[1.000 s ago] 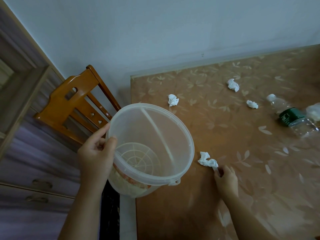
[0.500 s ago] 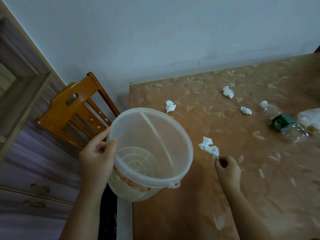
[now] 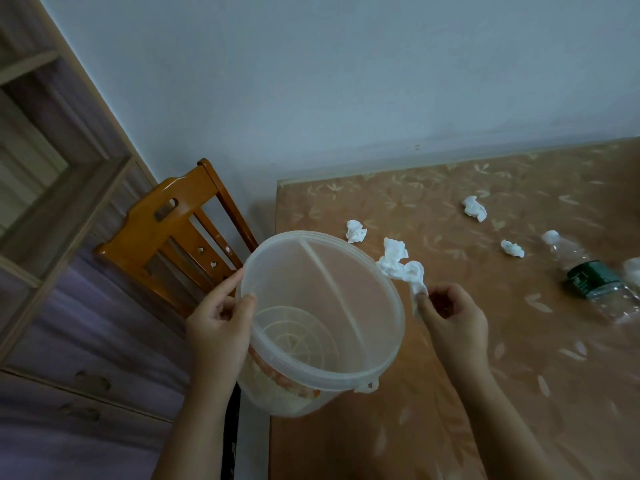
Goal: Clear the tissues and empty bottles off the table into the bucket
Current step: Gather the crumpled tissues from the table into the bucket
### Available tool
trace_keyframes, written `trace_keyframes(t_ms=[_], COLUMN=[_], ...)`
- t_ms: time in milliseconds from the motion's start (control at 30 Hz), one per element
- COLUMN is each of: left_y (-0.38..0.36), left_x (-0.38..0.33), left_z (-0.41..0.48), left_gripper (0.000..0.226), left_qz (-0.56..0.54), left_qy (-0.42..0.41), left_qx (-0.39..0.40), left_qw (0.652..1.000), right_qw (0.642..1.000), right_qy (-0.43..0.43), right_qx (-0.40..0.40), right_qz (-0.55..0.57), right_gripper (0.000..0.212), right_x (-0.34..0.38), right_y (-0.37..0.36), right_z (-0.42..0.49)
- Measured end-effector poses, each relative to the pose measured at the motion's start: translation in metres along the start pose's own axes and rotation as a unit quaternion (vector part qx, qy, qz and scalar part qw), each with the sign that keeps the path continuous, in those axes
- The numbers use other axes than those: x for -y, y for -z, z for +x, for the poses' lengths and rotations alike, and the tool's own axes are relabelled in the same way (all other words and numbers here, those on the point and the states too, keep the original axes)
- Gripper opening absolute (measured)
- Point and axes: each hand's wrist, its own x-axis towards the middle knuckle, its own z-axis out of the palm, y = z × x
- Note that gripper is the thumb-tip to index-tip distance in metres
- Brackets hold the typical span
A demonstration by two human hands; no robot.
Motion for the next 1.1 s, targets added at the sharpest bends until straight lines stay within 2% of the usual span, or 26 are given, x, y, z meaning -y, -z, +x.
trace_keyframes(t_ms=[300, 467, 633, 700, 767, 867, 967, 1100], left_y=[0.001, 0.024, 0.059, 0.079, 0.1, 0.129, 0.155, 0.186], left_x=[0.01, 0.02, 0.035, 0.041, 0.049, 0.06, 0.074, 0.09], left_z=[0.003, 0.018, 0.045, 0.059, 0.074, 0.099, 0.127, 0.16], left_gripper=[0.039, 0.038, 0.037, 0.037, 0.038, 0.038, 0.035, 0.034], left_qz=[-0.017, -0.039, -0.054, -0.061, -0.065, -0.068, -0.065, -0.064], left_qy=[-0.004, 0.005, 0.008, 0.008, 0.016, 0.023, 0.031, 0.043], left_qx=[0.006, 0.002, 0.005, 0.006, 0.008, 0.015, 0.022, 0.034], left_qw=[1.0, 0.999, 0.998, 0.998, 0.998, 0.997, 0.997, 0.996], right_qw=[0.986, 0.988, 0.988, 0.989, 0.99, 0.99, 0.991, 0.994], right_qy=[0.071, 0.084, 0.051, 0.018, -0.021, -0.059, -0.065, -0.067], right_qx=[0.145, 0.1, 0.07, 0.067, 0.069, 0.089, 0.096, 0.067], right_qz=[-0.05, -0.089, -0.127, -0.13, -0.124, -0.092, -0.072, -0.061], right_gripper=[0.025, 0.02, 0.01, 0.015, 0.023, 0.02, 0.015, 0.019], right_x=[0.017, 0.025, 0.031, 0.033, 0.038, 0.052, 0.066, 0.083], right_y=[-0.02, -0.037, -0.075, -0.097, -0.122, -0.162, -0.203, -0.245], right_z=[-0.016, -0.02, -0.029, -0.035, -0.043, -0.057, -0.071, -0.084])
